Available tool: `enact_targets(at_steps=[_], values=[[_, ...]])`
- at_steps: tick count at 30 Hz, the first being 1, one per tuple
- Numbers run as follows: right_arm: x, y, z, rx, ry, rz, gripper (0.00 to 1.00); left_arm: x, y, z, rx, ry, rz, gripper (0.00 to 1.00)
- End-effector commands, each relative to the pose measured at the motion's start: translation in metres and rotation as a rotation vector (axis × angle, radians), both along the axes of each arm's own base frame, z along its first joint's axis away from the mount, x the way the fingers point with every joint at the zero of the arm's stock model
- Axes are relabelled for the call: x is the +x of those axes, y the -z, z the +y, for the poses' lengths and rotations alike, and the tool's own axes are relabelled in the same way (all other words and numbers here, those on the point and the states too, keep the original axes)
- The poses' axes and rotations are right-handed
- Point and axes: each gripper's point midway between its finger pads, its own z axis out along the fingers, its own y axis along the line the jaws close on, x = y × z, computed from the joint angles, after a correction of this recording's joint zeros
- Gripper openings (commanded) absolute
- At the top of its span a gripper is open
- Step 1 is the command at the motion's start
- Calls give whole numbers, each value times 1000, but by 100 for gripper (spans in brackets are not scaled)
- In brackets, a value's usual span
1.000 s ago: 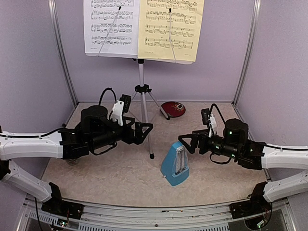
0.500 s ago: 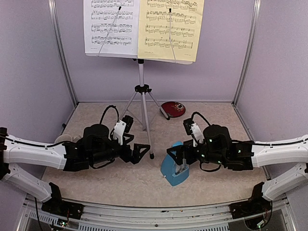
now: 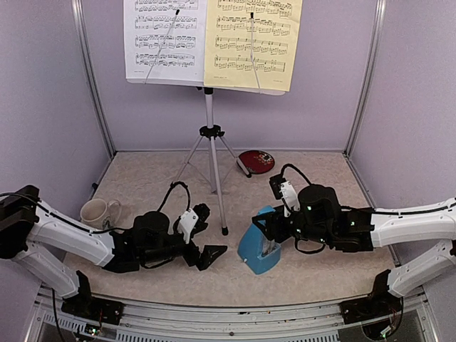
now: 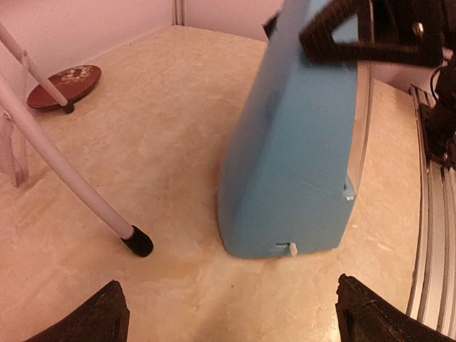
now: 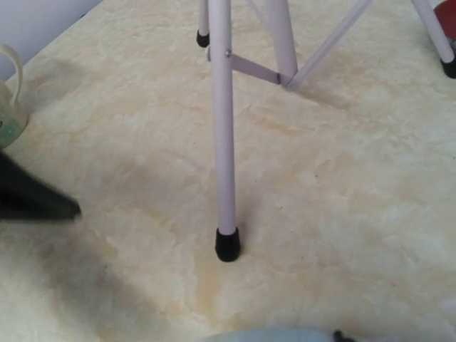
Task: Set up the instrument practice props
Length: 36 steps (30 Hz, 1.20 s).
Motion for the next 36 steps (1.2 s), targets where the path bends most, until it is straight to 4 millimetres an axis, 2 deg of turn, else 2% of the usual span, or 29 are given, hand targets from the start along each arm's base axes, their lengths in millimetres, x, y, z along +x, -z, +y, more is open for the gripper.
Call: enact_targets(at_steps=[1,12,16,21,27,36], values=[[-5,-22,4,87,-64,-12,45,-22,17,-22,60,142,-107,99],[-11,-19,8,112,-119,4,38,-25,70,-56,131,172,-84,99],[-10,-19,9,111,-118,5,36,-27,74,-67,114,195,-73,99],[-10,-18,9,109,-118,6,36,-25,77,-72,104,196,-74,97],[-14,-16,13,112,-147,18,35,-22,87,-74,127,191,-59,90],[-15,-15,13,112,-152,22,35,-17,89,-72,123,189,-42,76]])
